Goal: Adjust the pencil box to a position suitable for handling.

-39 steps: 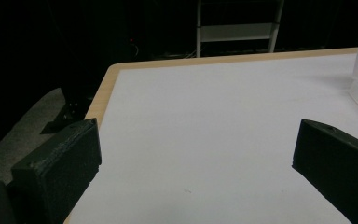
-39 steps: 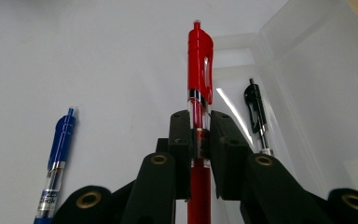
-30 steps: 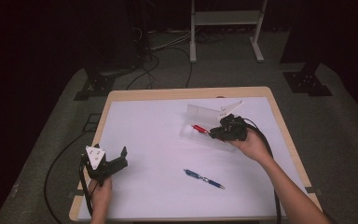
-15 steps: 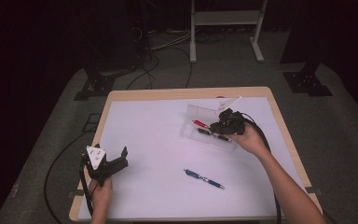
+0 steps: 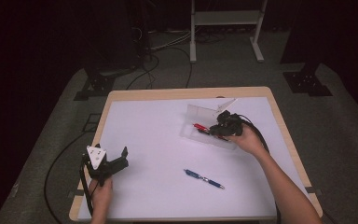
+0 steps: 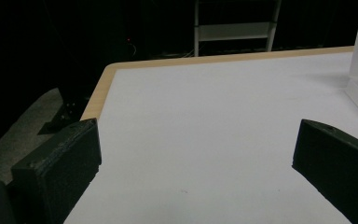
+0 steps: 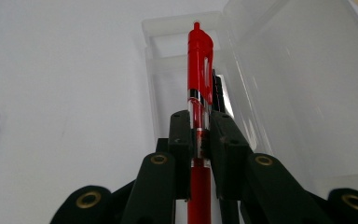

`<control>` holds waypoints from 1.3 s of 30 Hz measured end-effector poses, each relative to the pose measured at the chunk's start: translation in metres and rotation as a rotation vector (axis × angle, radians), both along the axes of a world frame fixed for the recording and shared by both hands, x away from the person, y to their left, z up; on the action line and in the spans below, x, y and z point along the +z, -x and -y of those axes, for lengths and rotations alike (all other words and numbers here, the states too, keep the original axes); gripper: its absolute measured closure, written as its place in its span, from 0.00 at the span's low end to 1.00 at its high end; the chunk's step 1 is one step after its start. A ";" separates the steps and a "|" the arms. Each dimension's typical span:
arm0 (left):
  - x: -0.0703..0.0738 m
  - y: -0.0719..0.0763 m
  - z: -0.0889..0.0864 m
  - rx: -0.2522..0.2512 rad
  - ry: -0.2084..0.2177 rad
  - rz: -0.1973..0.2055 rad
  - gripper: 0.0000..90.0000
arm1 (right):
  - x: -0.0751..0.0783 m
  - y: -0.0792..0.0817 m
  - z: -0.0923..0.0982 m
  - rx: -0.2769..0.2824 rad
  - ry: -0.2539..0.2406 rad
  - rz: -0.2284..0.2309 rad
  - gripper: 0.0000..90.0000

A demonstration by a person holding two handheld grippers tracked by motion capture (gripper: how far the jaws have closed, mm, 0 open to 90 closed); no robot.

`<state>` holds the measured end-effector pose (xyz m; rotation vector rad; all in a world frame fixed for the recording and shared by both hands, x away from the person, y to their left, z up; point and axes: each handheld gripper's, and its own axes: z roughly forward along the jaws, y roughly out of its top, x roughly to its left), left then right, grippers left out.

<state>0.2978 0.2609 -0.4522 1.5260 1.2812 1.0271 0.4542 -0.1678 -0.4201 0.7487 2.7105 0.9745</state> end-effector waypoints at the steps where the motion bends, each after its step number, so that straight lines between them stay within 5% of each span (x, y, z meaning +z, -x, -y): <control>1: 0.000 0.000 0.000 0.000 0.000 0.001 0.00 | -0.001 -0.001 0.000 0.001 0.001 -0.003 0.87; 39: 0.000 0.001 -0.001 0.002 -0.001 0.003 0.00 | -0.015 -0.002 -0.004 0.038 0.056 -0.045 0.87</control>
